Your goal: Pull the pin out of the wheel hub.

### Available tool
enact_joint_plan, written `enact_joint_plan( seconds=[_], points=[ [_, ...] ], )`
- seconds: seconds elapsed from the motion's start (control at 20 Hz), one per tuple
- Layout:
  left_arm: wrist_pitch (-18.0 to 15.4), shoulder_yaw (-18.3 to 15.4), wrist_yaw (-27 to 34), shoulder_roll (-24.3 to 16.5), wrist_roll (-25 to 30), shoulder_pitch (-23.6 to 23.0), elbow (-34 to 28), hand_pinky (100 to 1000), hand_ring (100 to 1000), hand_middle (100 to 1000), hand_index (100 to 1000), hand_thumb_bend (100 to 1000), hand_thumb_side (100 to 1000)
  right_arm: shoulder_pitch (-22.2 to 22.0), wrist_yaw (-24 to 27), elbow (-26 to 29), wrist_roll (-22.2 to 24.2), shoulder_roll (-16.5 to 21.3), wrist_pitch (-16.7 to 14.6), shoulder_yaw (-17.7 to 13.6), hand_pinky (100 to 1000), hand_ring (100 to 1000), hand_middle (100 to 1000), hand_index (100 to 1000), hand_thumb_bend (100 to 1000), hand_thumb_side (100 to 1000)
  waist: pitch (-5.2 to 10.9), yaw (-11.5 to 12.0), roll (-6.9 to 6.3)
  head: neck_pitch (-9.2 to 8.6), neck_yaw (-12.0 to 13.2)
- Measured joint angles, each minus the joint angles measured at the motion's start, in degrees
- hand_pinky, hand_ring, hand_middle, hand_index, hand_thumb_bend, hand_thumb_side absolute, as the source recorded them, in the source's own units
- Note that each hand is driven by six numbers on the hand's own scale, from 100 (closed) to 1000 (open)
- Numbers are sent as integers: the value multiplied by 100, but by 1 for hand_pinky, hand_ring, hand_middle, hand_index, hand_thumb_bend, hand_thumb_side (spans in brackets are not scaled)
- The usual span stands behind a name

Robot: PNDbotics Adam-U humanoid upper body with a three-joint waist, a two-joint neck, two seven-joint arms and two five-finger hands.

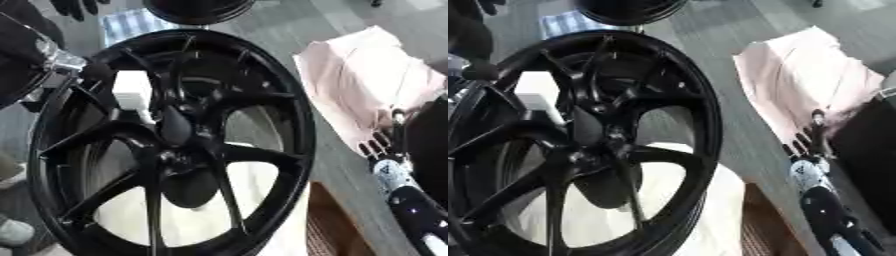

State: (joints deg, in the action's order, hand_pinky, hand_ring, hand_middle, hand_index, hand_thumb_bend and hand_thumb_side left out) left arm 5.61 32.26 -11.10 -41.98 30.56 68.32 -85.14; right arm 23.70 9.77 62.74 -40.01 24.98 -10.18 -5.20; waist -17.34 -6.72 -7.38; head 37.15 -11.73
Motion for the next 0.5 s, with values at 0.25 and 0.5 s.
enact_joint_plan(
  seconds=[0.25,0.5],
  points=[
    [-156,76,-110,233,460,114,402,705,666,665,814,714,485,0,0,5,9,0,5,25,660,825,514,594,447,495,-20,-25,8,0,50],
    [-259,111,-90,397,734,198,621,705,666,668,817,706,465,1,1,35,17,-1,11,32,660,824,514,594,446,496,-78,-69,9,0,80]
  ],
)
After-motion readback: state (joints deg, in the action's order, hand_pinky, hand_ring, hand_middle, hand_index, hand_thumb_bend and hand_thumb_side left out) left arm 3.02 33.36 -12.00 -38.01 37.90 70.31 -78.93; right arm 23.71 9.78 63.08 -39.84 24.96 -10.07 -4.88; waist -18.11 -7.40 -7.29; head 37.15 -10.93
